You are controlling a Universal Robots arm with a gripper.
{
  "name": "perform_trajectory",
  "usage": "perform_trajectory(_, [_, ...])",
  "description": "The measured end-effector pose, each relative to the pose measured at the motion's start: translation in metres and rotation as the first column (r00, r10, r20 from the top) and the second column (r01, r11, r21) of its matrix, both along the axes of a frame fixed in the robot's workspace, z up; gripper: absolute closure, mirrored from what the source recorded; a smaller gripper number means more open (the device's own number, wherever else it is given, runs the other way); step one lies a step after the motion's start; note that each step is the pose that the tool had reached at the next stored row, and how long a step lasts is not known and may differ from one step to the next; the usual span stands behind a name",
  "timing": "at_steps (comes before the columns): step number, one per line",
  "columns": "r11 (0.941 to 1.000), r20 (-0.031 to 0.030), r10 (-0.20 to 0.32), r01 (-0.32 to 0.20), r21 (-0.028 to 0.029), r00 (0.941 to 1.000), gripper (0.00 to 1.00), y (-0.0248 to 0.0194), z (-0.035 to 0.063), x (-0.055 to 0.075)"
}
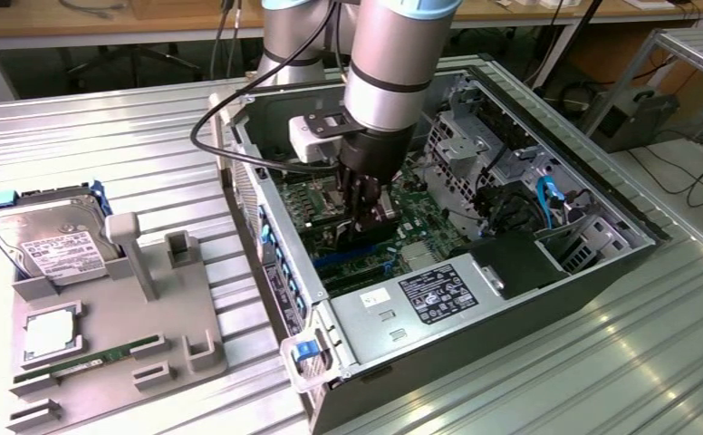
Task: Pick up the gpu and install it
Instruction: 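Insert the gpu into the slot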
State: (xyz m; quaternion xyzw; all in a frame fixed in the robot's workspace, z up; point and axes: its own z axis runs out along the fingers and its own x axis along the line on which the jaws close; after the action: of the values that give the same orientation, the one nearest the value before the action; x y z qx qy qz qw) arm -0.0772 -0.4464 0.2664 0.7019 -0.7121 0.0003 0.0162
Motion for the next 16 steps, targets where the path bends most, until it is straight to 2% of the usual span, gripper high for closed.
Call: perform_trajectory(16, [0.9998,-0.0002,-0.019,0.019,-0.0051,0.9998,0.74,-0.0001,-0.0098,-0.0009])
